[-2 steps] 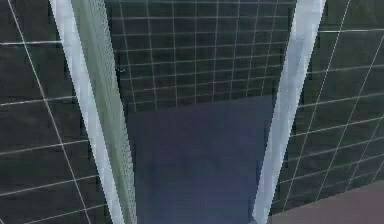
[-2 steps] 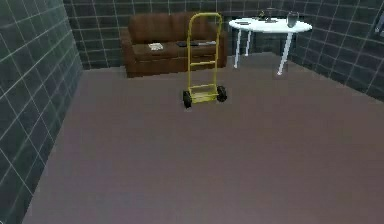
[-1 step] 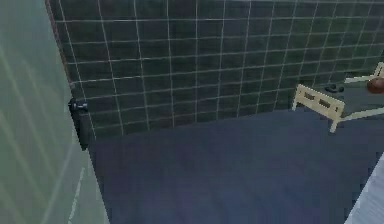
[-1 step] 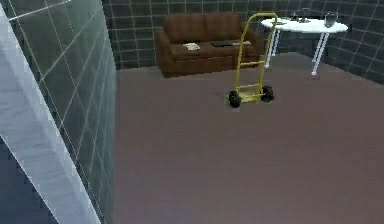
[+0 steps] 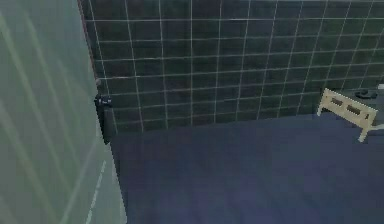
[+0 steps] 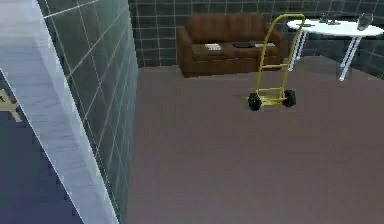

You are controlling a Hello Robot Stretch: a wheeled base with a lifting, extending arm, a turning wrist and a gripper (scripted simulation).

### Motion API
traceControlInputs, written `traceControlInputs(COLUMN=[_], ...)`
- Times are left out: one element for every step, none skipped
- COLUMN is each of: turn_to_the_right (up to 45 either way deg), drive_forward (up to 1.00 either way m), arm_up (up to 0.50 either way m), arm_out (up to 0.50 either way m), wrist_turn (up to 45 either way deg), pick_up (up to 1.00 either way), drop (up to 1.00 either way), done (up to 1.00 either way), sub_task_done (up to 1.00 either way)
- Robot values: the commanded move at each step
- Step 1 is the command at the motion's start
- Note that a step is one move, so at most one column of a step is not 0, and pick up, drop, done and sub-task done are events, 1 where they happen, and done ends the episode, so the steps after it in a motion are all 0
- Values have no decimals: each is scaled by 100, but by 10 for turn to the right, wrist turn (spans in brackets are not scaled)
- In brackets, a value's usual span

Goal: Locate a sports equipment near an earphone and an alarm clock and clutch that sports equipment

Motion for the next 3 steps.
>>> traceControlInputs(turn_to_the_right=[0,270,0], drive_forward=[45,0,10], arm_up=[0,0,0], arm_out=[0,0,0], wrist_turn=[0,0,0], pick_up=[0,0,0], drop=[0,0,0], done=[0,0,0], sub_task_done=[0,0,0])
